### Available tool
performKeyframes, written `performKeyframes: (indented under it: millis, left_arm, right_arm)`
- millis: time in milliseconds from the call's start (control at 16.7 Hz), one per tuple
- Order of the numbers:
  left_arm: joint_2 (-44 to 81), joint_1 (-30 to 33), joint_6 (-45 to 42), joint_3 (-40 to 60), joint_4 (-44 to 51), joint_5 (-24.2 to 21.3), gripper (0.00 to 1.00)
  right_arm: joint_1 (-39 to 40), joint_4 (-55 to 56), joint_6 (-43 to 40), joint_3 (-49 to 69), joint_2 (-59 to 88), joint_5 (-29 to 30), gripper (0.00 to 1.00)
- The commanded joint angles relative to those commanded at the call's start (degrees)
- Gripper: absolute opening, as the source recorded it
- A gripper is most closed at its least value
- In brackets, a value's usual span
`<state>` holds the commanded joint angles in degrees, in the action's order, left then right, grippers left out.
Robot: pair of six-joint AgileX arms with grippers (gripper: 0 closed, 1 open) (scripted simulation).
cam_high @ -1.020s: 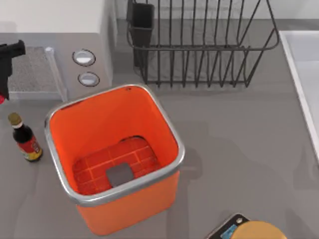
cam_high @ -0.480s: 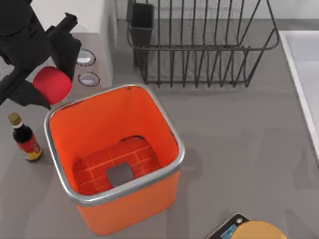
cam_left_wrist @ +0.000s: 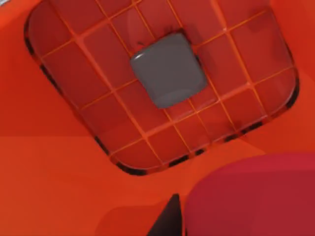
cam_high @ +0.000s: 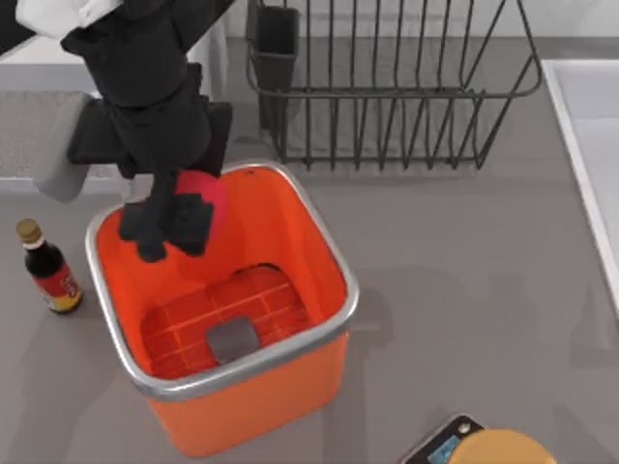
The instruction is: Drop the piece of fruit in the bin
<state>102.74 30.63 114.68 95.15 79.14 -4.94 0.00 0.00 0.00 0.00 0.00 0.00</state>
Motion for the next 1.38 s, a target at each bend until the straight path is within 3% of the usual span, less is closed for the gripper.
performKeyframes:
  millis: [240,600,1380]
  left_arm:
    - [1.0,3.1,7.3,-1.3,0.6,0.2,0.00]
    - [0.9,3.1,7.5,-1.3,0.5,0.2,0.00]
    - [1.9,3.8,8.1,-15.0,-13.9,0.2,0.00]
  right_arm:
    - [0.0,0.0,0.0,0.0,0.0,0.0,1.00]
    - [0.0,0.0,0.0,0.0,0.0,0.0,1.00]
    - [0.0,0.0,0.0,0.0,0.0,0.0,1.00]
